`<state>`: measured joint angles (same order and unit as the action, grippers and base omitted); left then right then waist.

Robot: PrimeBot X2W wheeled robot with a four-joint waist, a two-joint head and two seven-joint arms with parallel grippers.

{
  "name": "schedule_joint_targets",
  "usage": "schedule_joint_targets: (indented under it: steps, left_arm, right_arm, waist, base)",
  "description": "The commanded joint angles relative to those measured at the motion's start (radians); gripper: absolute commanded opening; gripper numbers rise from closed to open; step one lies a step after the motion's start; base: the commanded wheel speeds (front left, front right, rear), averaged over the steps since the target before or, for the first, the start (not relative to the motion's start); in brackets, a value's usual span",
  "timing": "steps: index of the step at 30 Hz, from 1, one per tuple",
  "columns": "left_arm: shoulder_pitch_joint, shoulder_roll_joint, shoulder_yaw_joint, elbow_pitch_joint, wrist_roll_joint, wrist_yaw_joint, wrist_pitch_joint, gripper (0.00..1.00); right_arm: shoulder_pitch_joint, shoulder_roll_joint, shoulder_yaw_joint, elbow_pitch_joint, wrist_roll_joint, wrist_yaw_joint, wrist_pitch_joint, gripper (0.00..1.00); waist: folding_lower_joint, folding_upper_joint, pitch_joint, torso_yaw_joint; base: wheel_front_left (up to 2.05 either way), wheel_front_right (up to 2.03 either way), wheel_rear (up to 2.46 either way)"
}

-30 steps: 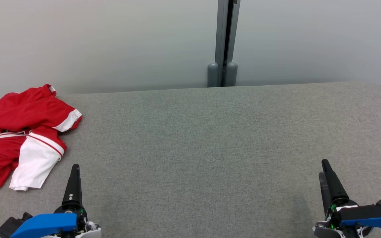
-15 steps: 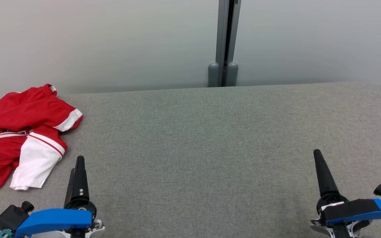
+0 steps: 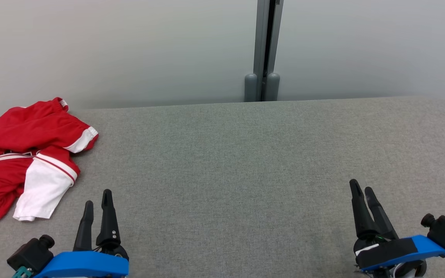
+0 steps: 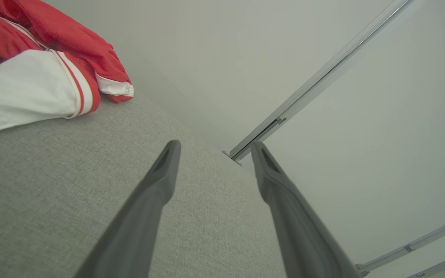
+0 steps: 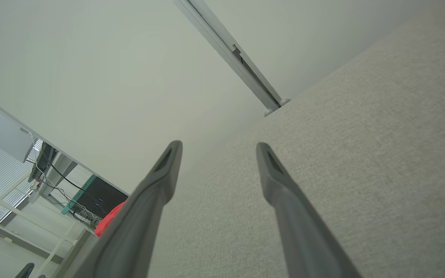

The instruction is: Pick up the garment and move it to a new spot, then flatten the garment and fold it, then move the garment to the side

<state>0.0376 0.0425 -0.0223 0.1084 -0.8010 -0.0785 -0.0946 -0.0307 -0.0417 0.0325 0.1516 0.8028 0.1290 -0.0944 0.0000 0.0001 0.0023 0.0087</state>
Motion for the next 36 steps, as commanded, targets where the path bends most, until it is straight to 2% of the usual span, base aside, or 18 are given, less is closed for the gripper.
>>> schedule_joint_targets:
  steps: [1, 17, 36]
  left_arm:
    - [-0.002, 0.008, -0.008, -0.010, 0.037, 0.003, -0.010, 1.00]
    - [0.013, 0.008, -0.034, 0.045, 0.253, 0.020, -0.055, 1.00]
    - [0.032, 0.009, -0.046, 0.076, 0.412, 0.026, -0.101, 1.00]
  right_arm:
    - [0.003, -0.007, 0.007, -0.009, -0.036, 0.001, -0.010, 1.00]
    - [-0.006, -0.009, 0.059, 0.044, -0.248, 0.002, -0.055, 1.00]
    - [-0.007, -0.010, 0.079, 0.074, -0.473, 0.002, -0.102, 1.00]
  waist:
    - [0.0000, -0.0001, 0.000, 0.000]
    - [0.0000, -0.0001, -0.002, 0.003]
    - [0.0000, -0.0001, -0.003, 0.009]
  base:
    - [0.00, 0.00, 0.00]
    - [0.00, 0.00, 0.00]
    - [0.00, 0.00, 0.00]
